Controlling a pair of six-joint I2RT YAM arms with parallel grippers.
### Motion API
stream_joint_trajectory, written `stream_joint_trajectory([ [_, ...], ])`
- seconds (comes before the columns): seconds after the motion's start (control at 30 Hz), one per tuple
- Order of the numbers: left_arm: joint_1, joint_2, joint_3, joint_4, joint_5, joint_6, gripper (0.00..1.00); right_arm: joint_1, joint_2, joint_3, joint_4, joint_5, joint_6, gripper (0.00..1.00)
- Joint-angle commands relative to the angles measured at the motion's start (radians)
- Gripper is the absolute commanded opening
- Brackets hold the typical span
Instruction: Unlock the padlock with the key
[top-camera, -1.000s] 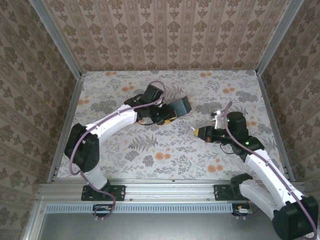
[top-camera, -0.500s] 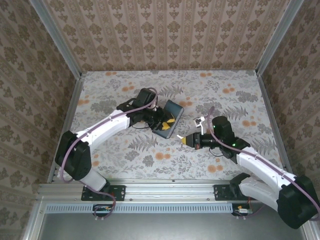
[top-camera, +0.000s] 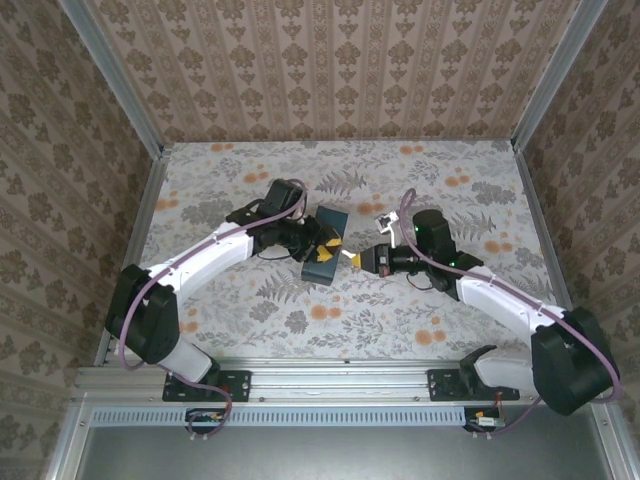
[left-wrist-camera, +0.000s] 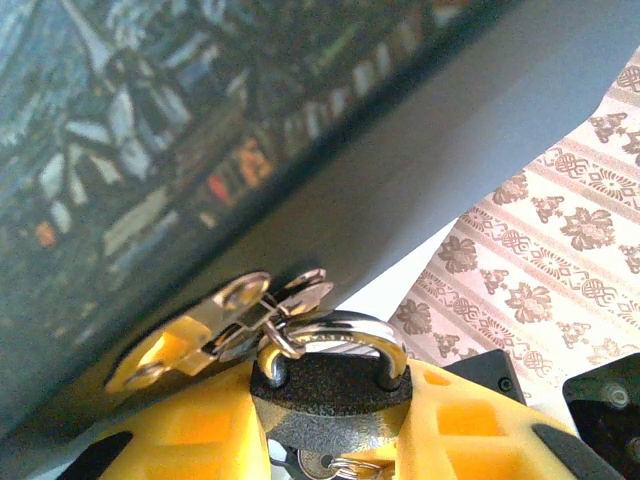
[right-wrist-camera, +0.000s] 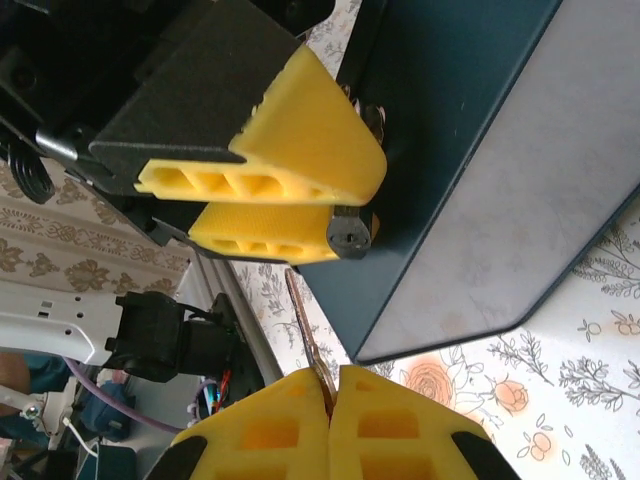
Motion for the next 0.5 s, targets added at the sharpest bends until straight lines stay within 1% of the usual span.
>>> stream_joint_trajectory([
  [0.0, 0.012, -0.049, -0.018, 0.048, 0.026, -0.03, 0.03, -0.003, 0.039, 0.033, 0.039, -0.043, -0.026, 0.0],
  [0.47, 0.015, -0.063, -0.06, 0.098, 0.024, -0.074, 0.02, -0.003, 0.099, 0.049, 0.084, -0.046, -0.017, 0.0],
])
